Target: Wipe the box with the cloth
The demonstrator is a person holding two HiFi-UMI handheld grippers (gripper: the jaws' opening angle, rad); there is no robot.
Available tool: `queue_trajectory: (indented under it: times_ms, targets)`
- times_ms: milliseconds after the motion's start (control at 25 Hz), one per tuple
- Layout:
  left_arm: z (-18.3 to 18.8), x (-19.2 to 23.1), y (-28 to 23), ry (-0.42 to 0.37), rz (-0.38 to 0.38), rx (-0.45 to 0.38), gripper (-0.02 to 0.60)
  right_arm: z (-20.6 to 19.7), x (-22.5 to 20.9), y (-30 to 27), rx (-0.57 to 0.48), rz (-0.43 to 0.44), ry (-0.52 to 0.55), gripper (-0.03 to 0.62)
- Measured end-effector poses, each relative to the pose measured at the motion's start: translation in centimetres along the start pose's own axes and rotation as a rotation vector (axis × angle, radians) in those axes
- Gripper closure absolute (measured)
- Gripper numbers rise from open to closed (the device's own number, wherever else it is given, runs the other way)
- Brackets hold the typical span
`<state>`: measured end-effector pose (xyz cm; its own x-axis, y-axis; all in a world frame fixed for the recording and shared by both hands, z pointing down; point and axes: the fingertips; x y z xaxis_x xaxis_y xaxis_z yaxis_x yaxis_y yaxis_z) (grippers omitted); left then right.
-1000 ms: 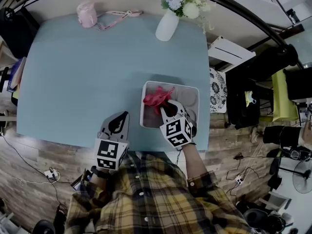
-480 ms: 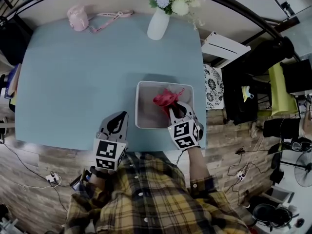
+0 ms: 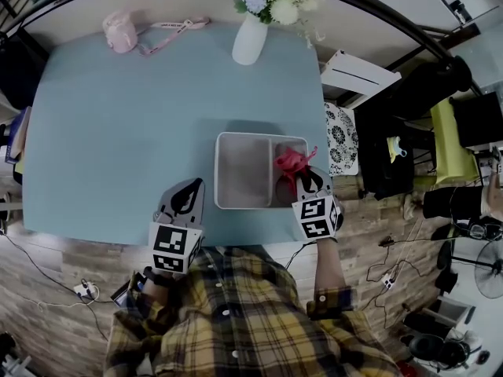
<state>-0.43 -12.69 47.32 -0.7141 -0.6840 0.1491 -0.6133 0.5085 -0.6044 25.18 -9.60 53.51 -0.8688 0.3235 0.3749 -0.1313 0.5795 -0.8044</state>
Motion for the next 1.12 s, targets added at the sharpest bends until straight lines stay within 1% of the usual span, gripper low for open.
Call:
queue_trajectory:
  times_ms: [320,520,680,840,1000,1120]
  targets:
    - [0.5,-0.1,-0.5,-0.007,-0.01,-0.003,0.588,-1.6,-1.7,0.3,0.018,-0.039,-0.051,0.549]
    - [0.6,0.3,-0.4,-0.002,-0.005,-0.009,0.588,-2.3,-2.3,0.6,0.039,-0.061,-0.064,0.549]
    - [0.7,0.6,-0.2,0.003,0.0,-0.016,0.588,-2.2,-2.6,0.9,0.031,-0.066,-0.084,0.549]
    - [0.8,0.9,-0.2,0.009,0.008,-0.023,0.588,-0.6,-1.9,1.9,-0.008,-0.034,-0.1,0.549]
    - [1.0,1.2,0.2,0.015,0.019,-0.032,0.588,2.5,-0.3,3.0,-0.095,0.014,-0.087,0.549]
    - [1.0,1.9,0.5,0.024,0.038,-0.037,0.588,5.3,1.3,4.0,-0.162,0.067,-0.076,0.548]
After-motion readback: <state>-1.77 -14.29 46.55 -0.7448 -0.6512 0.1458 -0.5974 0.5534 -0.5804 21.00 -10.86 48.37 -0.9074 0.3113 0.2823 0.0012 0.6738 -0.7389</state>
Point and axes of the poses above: the fingertips, and each gripper's own axes: y backward along the fingers, x to its left, z out of its top, and after that the axes turned 10 degrees about x, right-handed
